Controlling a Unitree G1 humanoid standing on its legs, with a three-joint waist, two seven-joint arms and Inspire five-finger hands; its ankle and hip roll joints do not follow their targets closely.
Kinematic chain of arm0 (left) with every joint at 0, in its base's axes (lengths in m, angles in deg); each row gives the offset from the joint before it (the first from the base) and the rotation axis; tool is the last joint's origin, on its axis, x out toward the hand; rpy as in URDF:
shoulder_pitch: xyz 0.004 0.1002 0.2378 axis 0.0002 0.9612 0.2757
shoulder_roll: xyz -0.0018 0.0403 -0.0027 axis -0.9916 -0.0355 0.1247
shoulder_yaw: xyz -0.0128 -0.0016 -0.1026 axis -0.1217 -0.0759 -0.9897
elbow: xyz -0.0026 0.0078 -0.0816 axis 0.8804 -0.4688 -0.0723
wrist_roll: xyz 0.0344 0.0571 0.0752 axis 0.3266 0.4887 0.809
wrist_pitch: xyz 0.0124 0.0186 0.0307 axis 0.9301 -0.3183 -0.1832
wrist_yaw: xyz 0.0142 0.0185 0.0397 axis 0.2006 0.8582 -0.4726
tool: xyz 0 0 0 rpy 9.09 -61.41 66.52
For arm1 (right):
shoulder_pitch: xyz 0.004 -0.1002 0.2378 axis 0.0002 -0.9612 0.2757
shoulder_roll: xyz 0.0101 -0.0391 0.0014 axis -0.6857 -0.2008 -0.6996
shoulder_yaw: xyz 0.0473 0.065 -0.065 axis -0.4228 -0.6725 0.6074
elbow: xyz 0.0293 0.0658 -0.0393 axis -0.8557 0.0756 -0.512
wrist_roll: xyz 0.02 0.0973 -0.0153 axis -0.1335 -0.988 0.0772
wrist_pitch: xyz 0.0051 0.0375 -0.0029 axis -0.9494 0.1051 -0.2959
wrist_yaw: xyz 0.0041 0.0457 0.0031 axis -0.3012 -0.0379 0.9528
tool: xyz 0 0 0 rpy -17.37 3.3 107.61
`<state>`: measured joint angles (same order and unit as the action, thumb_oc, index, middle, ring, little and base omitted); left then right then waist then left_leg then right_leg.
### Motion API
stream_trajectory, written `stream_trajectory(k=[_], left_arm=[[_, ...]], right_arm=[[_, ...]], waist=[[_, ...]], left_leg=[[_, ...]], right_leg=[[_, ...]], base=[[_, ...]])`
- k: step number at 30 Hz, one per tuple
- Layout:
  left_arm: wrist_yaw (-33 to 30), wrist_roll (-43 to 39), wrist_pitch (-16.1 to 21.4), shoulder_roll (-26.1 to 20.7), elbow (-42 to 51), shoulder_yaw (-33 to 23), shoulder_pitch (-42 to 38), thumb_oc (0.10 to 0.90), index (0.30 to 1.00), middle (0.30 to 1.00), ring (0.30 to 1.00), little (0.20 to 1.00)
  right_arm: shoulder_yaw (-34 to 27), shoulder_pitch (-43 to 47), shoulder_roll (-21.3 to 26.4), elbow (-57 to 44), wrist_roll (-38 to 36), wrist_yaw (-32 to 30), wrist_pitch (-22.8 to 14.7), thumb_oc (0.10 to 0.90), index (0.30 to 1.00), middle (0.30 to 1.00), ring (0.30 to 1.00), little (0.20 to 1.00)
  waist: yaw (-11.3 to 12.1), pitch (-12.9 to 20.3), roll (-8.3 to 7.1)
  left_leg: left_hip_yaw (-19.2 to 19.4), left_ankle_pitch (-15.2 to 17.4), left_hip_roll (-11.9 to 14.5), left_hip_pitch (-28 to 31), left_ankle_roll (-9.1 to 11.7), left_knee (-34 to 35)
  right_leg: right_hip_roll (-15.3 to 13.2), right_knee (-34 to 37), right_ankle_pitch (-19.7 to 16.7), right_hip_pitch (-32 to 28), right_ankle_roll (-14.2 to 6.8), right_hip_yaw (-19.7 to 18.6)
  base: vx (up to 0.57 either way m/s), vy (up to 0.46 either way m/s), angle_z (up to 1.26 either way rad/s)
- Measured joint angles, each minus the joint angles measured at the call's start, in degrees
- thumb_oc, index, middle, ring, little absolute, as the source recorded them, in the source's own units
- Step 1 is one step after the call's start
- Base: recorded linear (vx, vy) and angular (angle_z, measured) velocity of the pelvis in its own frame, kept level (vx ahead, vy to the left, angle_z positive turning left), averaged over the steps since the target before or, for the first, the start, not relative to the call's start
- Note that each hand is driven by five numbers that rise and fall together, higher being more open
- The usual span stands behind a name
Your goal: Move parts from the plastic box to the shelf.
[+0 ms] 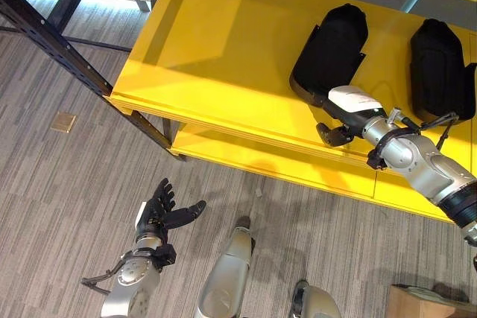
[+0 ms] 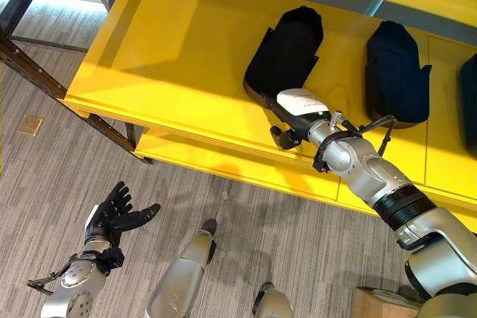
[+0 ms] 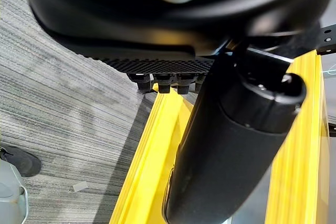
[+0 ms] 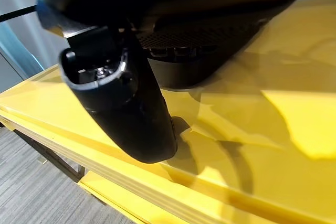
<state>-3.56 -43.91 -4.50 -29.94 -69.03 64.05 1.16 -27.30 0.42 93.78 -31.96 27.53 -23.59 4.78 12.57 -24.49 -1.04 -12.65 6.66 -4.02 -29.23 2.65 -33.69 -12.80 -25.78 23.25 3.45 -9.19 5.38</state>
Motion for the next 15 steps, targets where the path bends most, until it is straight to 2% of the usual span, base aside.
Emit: stream_trajectory(k=[15], left_arm=[[0.0, 0.0, 0.0, 0.0, 0.0, -2.2, 0.7, 0.9, 1.0, 1.0, 1.0, 1.0]], right_arm=[[-1.9, -2.3, 2.6, 0.0, 0.1, 0.0, -1.1, 0.9, 1.0, 1.0, 1.0, 1.0]], waist=[[-0.4, -0.4, -0.72]], left_leg=[[0.1, 0.0, 0.0, -0.1, 0.0, 0.0]], right_leg=[[-0.1, 0.0, 0.0, 0.1, 0.0, -0.1]], base=[[0.0, 0.0, 0.0]])
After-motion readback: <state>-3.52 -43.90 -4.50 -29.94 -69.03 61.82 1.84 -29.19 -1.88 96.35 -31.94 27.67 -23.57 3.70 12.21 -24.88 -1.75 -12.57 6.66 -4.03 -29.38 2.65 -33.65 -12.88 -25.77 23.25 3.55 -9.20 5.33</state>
